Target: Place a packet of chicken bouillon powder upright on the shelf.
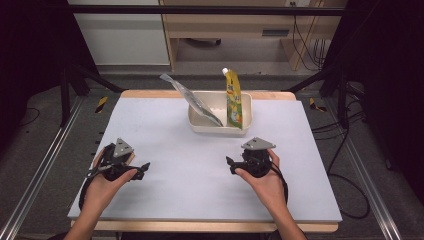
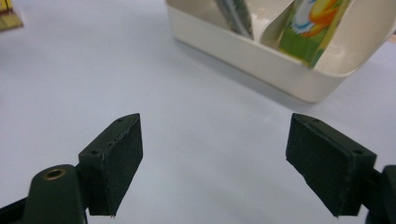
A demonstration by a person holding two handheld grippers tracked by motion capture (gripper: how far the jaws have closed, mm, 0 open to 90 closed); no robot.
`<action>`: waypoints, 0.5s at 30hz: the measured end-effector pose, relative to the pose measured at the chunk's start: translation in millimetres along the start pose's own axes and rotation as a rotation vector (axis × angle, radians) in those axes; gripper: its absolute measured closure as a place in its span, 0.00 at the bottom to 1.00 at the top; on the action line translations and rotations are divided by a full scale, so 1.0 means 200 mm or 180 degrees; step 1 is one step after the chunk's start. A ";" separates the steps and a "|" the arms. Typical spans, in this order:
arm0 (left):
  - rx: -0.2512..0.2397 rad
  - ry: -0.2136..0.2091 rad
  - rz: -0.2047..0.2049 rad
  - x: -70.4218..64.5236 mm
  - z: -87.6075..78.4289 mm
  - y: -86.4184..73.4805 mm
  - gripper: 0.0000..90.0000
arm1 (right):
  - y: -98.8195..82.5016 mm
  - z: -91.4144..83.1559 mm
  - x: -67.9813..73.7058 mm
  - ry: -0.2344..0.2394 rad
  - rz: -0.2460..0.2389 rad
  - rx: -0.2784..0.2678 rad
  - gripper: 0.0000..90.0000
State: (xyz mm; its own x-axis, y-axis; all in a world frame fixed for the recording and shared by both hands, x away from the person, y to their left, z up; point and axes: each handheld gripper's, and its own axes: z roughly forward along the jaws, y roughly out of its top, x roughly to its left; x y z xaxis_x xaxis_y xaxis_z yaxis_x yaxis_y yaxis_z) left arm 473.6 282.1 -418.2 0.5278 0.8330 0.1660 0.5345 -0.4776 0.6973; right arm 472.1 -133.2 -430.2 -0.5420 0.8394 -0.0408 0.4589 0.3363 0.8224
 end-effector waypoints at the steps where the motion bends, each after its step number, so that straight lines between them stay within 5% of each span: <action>1: 0.0045 0.0017 -0.0034 0.02 0.00 -0.01 0.08 | -0.02 0.01 0.01 0.0002 -0.0014 0.0017 0.23; 6: 0.0300 0.0170 -0.0123 0.13 -0.01 -0.06 0.09 | -0.05 0.03 0.03 0.0097 -0.0037 0.0095 0.25; 15: 0.0780 0.0121 -0.0319 0.26 0.03 -0.18 0.14 | -0.08 0.05 0.04 0.0148 -0.0066 0.0219 0.26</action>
State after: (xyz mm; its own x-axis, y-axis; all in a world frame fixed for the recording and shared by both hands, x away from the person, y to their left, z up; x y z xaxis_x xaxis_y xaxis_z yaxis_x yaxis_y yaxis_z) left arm 486.1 340.0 -439.3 0.4414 0.8873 0.1339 0.7292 -0.4416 0.5227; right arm 467.7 -126.2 -449.1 -0.5833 0.8117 -0.0298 0.4937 0.3834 0.7805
